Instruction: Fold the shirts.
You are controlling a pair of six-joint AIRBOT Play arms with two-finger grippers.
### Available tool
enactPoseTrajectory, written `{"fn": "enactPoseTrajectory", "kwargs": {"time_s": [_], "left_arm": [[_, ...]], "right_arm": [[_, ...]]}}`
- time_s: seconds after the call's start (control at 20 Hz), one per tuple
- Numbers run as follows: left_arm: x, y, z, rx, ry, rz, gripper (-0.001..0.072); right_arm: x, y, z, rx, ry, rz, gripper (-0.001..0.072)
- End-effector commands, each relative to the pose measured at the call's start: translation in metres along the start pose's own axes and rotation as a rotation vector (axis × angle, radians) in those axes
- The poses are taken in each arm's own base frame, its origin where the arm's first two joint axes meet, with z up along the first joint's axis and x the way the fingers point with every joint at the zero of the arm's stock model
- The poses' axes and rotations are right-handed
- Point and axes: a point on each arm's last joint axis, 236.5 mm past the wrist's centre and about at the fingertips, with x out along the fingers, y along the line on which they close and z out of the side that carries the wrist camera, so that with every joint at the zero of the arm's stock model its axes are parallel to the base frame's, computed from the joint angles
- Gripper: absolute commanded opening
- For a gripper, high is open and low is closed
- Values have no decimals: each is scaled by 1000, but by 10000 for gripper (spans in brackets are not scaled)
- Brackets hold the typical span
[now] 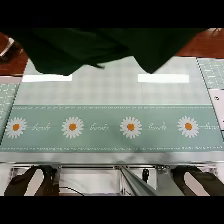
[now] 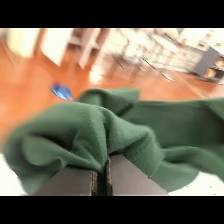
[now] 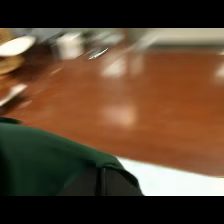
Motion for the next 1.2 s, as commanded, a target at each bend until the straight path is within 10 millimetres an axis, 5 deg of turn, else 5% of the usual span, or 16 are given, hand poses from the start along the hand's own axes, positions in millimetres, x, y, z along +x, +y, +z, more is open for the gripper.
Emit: {"fn": "enactPoseTrajectory", "kwargs": {"time_s": [0.0, 0.15, 0.3, 0.5, 0.65, 0.8, 0.95, 1.15], "left_arm": [[-43, -22, 23, 170, -54, 144, 27], [-65, -16, -2, 184, 29, 287, 27], [-64, -28, -34, 169, 97, 231, 27], [-42, -8, -127, -7, 325, 115, 27], [-29, 30, -215, -200, 488, 111, 27], [-19, 80, -289, -385, 555, 197, 27], [-5, 117, -339, -480, 610, 267, 27], [31, 149, -367, -518, 664, 305, 27]], "right_arm": [[-91, -21, -4, -90, -21, -274, 21], [-129, -34, -35, -50, 49, -395, 20], [-122, -35, -87, 15, 174, -378, 21], [-75, -33, -199, 140, 465, -258, 21], [-46, -40, -288, 251, 674, -213, 21], [-20, -58, -357, 330, 787, -232, 21], [13, -82, -397, 382, 850, -265, 21], [71, -122, -418, 457, 887, -307, 21]]}}
